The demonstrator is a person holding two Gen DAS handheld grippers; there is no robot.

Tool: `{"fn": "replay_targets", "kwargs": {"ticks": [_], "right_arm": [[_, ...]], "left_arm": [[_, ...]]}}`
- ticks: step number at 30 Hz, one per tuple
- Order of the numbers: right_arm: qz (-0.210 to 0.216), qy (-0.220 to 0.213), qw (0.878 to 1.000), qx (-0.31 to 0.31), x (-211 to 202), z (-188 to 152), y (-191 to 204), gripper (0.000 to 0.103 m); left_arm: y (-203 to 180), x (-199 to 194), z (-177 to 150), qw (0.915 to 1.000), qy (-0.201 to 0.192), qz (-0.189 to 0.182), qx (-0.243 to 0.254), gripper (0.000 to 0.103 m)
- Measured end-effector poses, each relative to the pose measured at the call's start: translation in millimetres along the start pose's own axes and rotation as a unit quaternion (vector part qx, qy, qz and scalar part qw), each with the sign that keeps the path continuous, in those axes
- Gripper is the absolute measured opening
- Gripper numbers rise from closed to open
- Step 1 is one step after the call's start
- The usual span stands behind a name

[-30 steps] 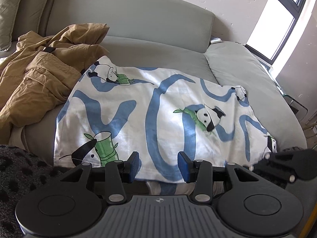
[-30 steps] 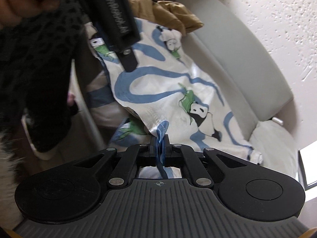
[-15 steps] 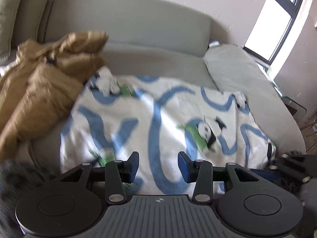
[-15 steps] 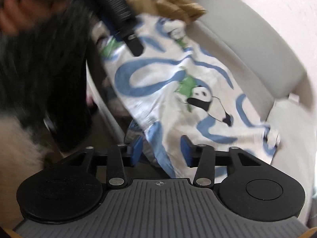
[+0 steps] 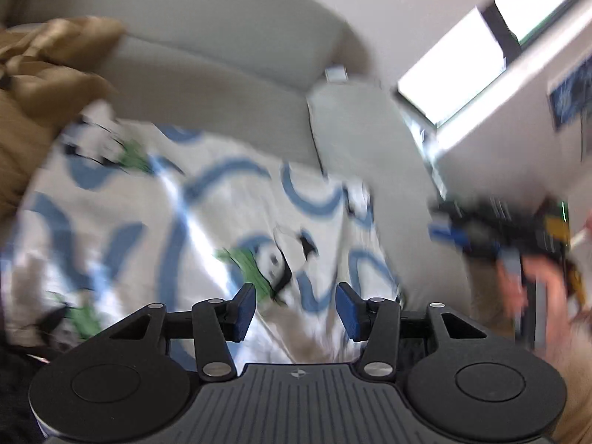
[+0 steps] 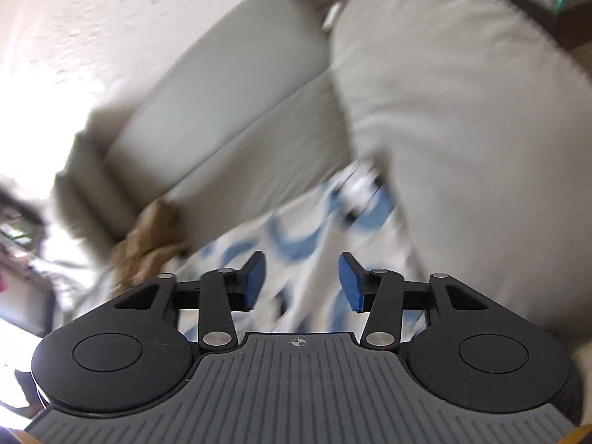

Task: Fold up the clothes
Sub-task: 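Pat the folded sheet flat with the right tool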

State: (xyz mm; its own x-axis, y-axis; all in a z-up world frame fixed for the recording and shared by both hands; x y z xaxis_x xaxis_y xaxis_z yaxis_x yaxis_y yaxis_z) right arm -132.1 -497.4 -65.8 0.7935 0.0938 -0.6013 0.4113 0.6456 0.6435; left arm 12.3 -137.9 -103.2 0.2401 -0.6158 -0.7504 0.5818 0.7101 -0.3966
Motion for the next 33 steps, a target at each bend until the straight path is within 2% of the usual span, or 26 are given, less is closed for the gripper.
{"fn": "replay_targets", "kwargs": {"ticks": [2, 3, 6, 10, 12, 15, 17, 19, 21, 23, 26, 27, 28, 29, 30, 31, 33], "right_arm": [[-0.027, 0.000, 0.999, 0.020, 24.8, 12.0, -14.0, 0.055], [-0.029, 0.004, 0.999, 0.035, 39.2, 17.3, -22.1, 0.055], [-0.035, 0.007, 0.997, 0.066, 75.1, 30.8, -40.8, 0.052], [-0.048, -0.010, 0.995, 0.087, 104.2, 52.0, -58.3, 0.054], [-0.039, 0.002, 0.993, 0.114, 116.8, 58.4, -69.7, 0.055], [-0.015, 0.015, 0.990, 0.141, 132.8, 64.0, -79.4, 0.054], [-0.018, 0.014, 0.991, 0.134, 142.0, 65.0, -77.9, 0.044], [-0.037, 0.018, 0.993, 0.114, 150.2, 63.4, -74.4, 0.003], [-0.063, 0.014, 0.993, 0.095, 152.2, 59.4, -72.7, 0.001], [-0.093, -0.023, 0.992, 0.081, 143.6, 55.5, -70.8, 0.001], [-0.107, -0.056, 0.990, 0.073, 136.9, 52.9, -67.1, 0.001], [-0.110, -0.055, 0.991, 0.059, 137.8, 51.8, -62.8, 0.004], [-0.108, -0.051, 0.992, 0.051, 137.2, 50.8, -58.2, 0.016], [-0.102, -0.047, 0.992, 0.052, 132.8, 49.3, -53.0, 0.023], [-0.099, -0.046, 0.992, 0.057, 125.5, 47.3, -47.1, 0.045], [-0.098, -0.051, 0.992, 0.056, 114.4, 44.4, -40.4, 0.062], [-0.105, -0.072, 0.991, 0.035, 84.5, 37.0, -25.2, 0.067]], "left_arm": [[-17.7, 25.1, -8.2, 0.9982, 0.011, 0.043, 0.041, 0.045], [-23.3, 35.3, -12.5, 0.9969, 0.012, 0.054, 0.056, 0.045], [-29.3, 58.5, -20.9, 0.9957, 0.013, 0.056, 0.072, 0.043], [-32.0, 74.4, -21.7, 0.9920, 0.016, 0.070, 0.104, 0.041], [-36.9, 72.6, -21.8, 0.9889, 0.020, 0.076, 0.126, 0.041], [-37.2, 68.0, -23.6, 0.9876, 0.027, 0.078, 0.134, 0.041], [-34.7, 64.4, -24.8, 0.9878, 0.027, 0.077, 0.133, 0.041], [-32.2, 61.0, -25.8, 0.9885, 0.028, 0.077, 0.127, 0.041], [-29.6, 59.8, -26.2, 0.9881, 0.028, 0.085, 0.126, 0.041], [-24.1, 57.1, -27.9, 0.9882, 0.030, 0.090, 0.120, 0.041], [-15.7, 52.2, -29.5, 0.9879, 0.028, 0.104, 0.112, 0.041], [-13.1, 49.5, -30.1, 0.9877, 0.027, 0.109, 0.109, 0.041], [-11.0, 45.7, -31.0, 0.9878, 0.024, 0.111, 0.106, 0.041], [-9.3, 40.8, -31.9, 0.9880, 0.020, 0.112, 0.105, 0.041], [-7.8, 35.9, -33.0, 0.9881, 0.017, 0.112, 0.104, 0.041], [-7.0, 31.1, -34.6, 0.9880, 0.016, 0.113, 0.104, 0.041], [-7.0, 22.0, -39.7, 0.9873, 0.013, 0.114, 0.109, 0.041]]}}
Point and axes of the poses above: each gripper's, at about its wrist camera, not at the fingertips, and x roughly the way its jaws point, y to its left, z to its top, the point moved 1 cm from there along x, roughly the way its jaws point, and after that the axes turned 8 degrees about z, right-handed, at the moved point
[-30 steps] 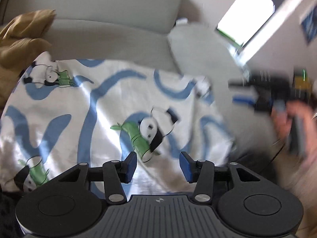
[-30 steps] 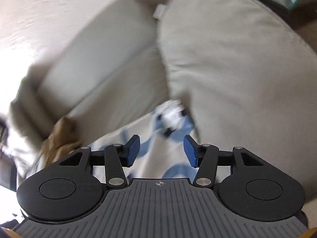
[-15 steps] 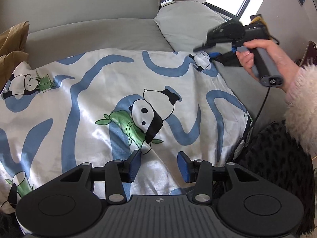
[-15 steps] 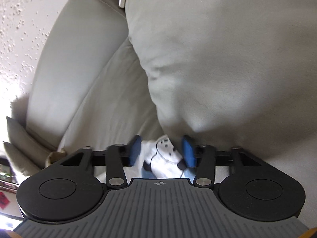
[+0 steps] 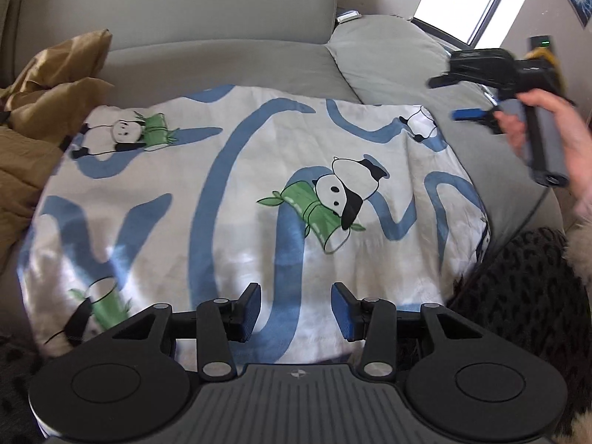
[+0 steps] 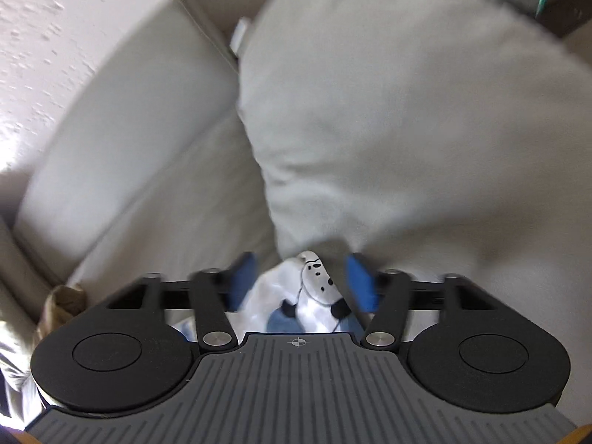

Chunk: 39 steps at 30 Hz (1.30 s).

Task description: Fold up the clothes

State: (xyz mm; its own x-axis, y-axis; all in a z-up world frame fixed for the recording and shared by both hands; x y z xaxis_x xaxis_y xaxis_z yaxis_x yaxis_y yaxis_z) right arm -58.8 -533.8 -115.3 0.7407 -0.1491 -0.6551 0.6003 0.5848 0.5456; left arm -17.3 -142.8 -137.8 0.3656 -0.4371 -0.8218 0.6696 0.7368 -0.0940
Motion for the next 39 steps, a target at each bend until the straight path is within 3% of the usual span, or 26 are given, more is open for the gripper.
{"fn": "replay_targets", "kwargs": {"ticks": [3, 7, 9, 11, 12, 13, 14, 15, 17, 20, 22, 24, 27, 29, 30, 31, 33, 39], "right_arm": [[-0.012, 0.000, 0.999, -0.030, -39.6, -10.7, 7.7, 0.069], [-0.004, 0.007, 1.000, -0.016, -102.0, -38.8, 2.0, 0.070], [0.012, 0.019, 1.000, -0.017, -116.0, -54.0, 3.1, 0.070], [0.050, 0.058, 0.996, -0.035, -112.3, -72.3, 9.7, 0.068], [0.068, 0.080, 0.994, -0.044, -109.0, -83.2, 14.4, 0.053], [0.081, 0.102, 0.990, -0.055, -102.9, -96.6, 21.0, 0.031], [0.086, 0.121, 0.986, -0.070, -95.0, -110.0, 27.9, 0.021], [0.082, 0.136, 0.983, -0.088, -86.6, -123.1, 35.4, 0.013], [0.071, 0.147, 0.978, -0.130, -73.8, -147.9, 50.2, 0.012], [0.055, 0.171, 0.969, -0.168, -59.6, -174.4, 60.7, 0.013], [0.020, 0.179, 0.968, -0.173, -55.7, -175.2, 53.0, 0.017], [-0.016, 0.181, 0.968, -0.171, -54.9, -171.5, 41.9, 0.011], [-0.039, 0.160, 0.974, -0.154, -69.4, -155.3, 24.9, 0.027], [-0.025, 0.128, 0.984, -0.124, -90.9, -136.3, 12.0, 0.044], [-0.010, 0.114, 0.989, -0.091, -101.4, -125.8, 2.7, 0.062], [-0.001, 0.104, 0.993, -0.062, -107.8, -116.0, -6.4, 0.067], [-0.001, 0.100, 0.995, -0.025, -110.7, -99.6, -20.9, 0.067], [-0.007, 0.158, 0.987, -0.016, -75.3, -82.9, -43.6, 0.064]], "left_arm": [[-1.3, -13.4, -7.4, 0.9999, -0.002, -0.007, 0.012, 0.041], [-6.3, -26.1, -12.5, 0.9993, -0.010, -0.018, 0.030, 0.041], [-7.4, -26.5, -12.9, 0.9993, -0.022, -0.013, 0.029, 0.041], [-9.7, -24.6, -10.3, 0.9988, -0.039, -0.006, 0.027, 0.041], [-12.5, -23.4, -7.7, 0.9983, -0.051, -0.003, 0.028, 0.041], [-16.4, -21.2, -4.6, 0.9977, -0.060, 0.003, 0.031, 0.040], [-20.9, -18.5, -1.8, 0.9970, -0.069, 0.008, 0.036, 0.040], [-25.1, -15.6, -0.2, 0.9962, -0.075, 0.012, 0.042, 0.040], [-31.2, -5.7, 2.5, 0.9963, -0.070, 0.020, 0.047, 0.040], [-29.4, 15.3, 3.3, 0.9985, -0.022, 0.028, 0.042, 0.040], [-24.7, 26.8, 0.4, 0.9979, 0.008, 0.049, 0.042, 0.042], [-19.3, 27.9, -2.1, 0.9982, 0.012, 0.047, 0.034, 0.043], [-17.0, 19.3, -1.4, 0.9985, 0.003, 0.043, 0.032, 0.039], [-17.9, 9.8, -0.4, 0.9989, -0.012, 0.034, 0.031, 0.039], [-19.0, 4.9, 0.3, 0.9991, -0.019, 0.027, 0.028, 0.039], [-20.6, -0.2, 1.1, 0.9992, -0.026, 0.018, 0.024, 0.039], [-24.1, -10.0, 2.2, 0.9991, -0.038, 0.001, 0.020, 0.039], [-29.0, -31.8, 3.7, 0.9971, -0.071, -0.017, 0.023, 0.040]]}}
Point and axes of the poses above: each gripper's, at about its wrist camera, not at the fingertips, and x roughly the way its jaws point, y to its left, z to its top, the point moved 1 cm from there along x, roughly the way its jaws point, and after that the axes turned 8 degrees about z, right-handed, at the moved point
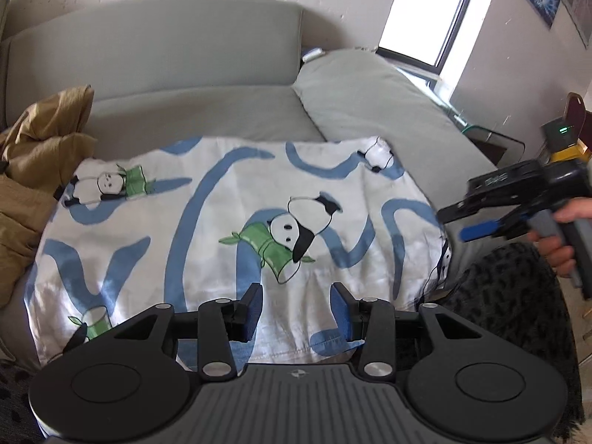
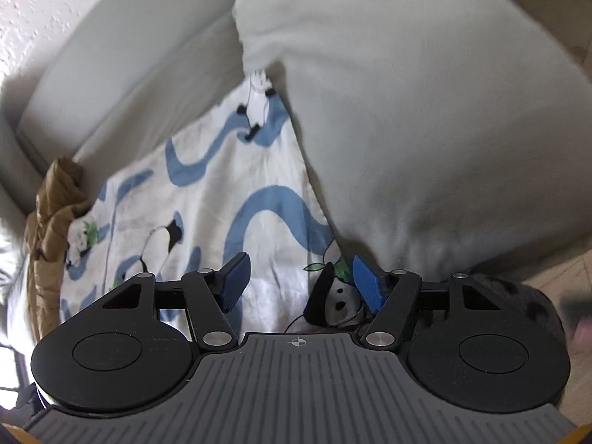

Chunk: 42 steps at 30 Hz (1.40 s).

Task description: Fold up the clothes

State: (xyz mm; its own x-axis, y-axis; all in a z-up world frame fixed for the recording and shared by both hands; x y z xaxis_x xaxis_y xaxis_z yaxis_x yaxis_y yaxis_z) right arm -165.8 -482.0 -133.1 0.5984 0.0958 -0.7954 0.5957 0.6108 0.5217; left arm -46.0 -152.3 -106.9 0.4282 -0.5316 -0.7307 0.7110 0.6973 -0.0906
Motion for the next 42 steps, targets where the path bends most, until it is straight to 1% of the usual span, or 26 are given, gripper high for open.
{"fn": "replay_targets", "kwargs": {"ticks": [3, 6, 9, 11, 12, 14, 16, 17, 19, 22, 24, 26, 27, 30, 34, 36, 37, 38, 39, 41, 42], "right_arm": [[0.000, 0.013, 1.000, -0.006, 17.5, 6.9, -7.5, 0.063], [-0.001, 0.022, 1.000, -0.001, 36.0, 13.5, -20.0, 0.063], [0.041, 0.030, 0.999, 0.016, 43.8, 16.9, -32.5, 0.065], [0.079, 0.042, 0.996, 0.025, 47.0, 18.4, -37.0, 0.061], [0.094, 0.049, 0.994, 0.027, 48.1, 18.8, -38.3, 0.055], [0.104, 0.068, 0.992, 0.024, 51.0, 17.7, -39.0, 0.055], [0.099, 0.075, 0.992, 0.029, 52.5, 17.8, -39.6, 0.054], [0.098, 0.076, 0.992, 0.031, 53.3, 18.4, -39.6, 0.055], [0.094, 0.077, 0.992, 0.026, 57.0, 18.8, -34.6, 0.064], [0.056, 0.086, 0.994, -0.033, 65.1, 13.2, -14.6, 0.067], [0.017, 0.085, 0.992, -0.087, 69.1, 4.7, 3.9, 0.064], [0.001, 0.077, 0.993, -0.091, 67.4, 0.7, 10.6, 0.062], [0.000, 0.072, 0.994, -0.083, 64.4, 0.0, 10.5, 0.059], [0.012, 0.062, 0.996, -0.062, 57.1, -3.3, 5.4, 0.058], [0.012, 0.066, 0.995, -0.073, 61.7, -5.8, 4.6, 0.058], [0.011, 0.068, 0.994, -0.079, 64.4, -7.0, 5.3, 0.060], [0.007, 0.069, 0.994, -0.086, 65.3, -6.7, 7.3, 0.060], [0.001, 0.069, 0.993, -0.098, 64.4, -5.3, 8.7, 0.058], [-0.003, 0.067, 0.992, -0.107, 63.4, -5.0, 10.4, 0.052], [0.004, 0.056, 0.992, -0.116, 59.5, -6.5, 11.3, 0.036], [0.005, 0.049, 0.992, -0.119, 57.2, -7.0, 11.6, 0.026]], "left_arm": [[1.6, 0.0, -0.4, 1.0000, 0.002, 0.000, -0.004, 0.040], [4.2, 4.0, -2.4, 0.9999, 0.012, 0.004, -0.010, 0.040], [6.2, 8.6, -3.7, 0.9996, 0.021, 0.006, -0.016, 0.040], [7.0, 10.8, -3.8, 0.9995, 0.026, 0.006, -0.019, 0.040], [7.1, 11.7, -3.6, 0.9994, 0.027, 0.006, -0.020, 0.040], [7.1, 13.2, -2.8, 0.9993, 0.029, 0.005, -0.023, 0.040], [6.2, 14.7, -2.0, 0.9993, 0.031, 0.007, -0.022, 0.040], [5.3, 15.7, -1.9, 0.9992, 0.032, 0.009, -0.020, 0.040], [2.4, 17.4, -1.8, 0.9991, 0.036, 0.018, -0.014, 0.040], [-3.2, 18.6, -2.5, 0.9985, 0.041, 0.036, 0.000, 0.040], [-5.0, 19.2, -3.2, 0.9979, 0.046, 0.044, 0.004, 0.041], [-5.5, 19.8, -4.6, 0.9970, 0.053, 0.056, 0.008, 0.041], [-5.5, 20.0, -5.6, 0.9965, 0.056, 0.062, 0.009, 0.041], [-1.6, 22.3, -7.7, 0.9953, 0.066, 0.071, 0.003, 0.041], [0.5, 24.2, -7.5, 0.9947, 0.071, 0.073, -0.009, 0.041], [-0.2, 23.7, -7.8, 0.9947, 0.071, 0.073, -0.010, 0.041], [-0.6, 23.1, -8.2, 0.9948, 0.070, 0.073, -0.011, 0.041], [-0.6, 22.5, -8.6, 0.9948, 0.070, 0.072, -0.012, 0.041], [-0.7, 22.0, -9.0, 0.9949, 0.070, 0.072, -0.013, 0.041], [-0.4, 21.1, -9.6, 0.9948, 0.070, 0.073, -0.015, 0.041], [0.8, 20.5, -9.6, 0.9948, 0.069, 0.073, -0.016, 0.041]]}}
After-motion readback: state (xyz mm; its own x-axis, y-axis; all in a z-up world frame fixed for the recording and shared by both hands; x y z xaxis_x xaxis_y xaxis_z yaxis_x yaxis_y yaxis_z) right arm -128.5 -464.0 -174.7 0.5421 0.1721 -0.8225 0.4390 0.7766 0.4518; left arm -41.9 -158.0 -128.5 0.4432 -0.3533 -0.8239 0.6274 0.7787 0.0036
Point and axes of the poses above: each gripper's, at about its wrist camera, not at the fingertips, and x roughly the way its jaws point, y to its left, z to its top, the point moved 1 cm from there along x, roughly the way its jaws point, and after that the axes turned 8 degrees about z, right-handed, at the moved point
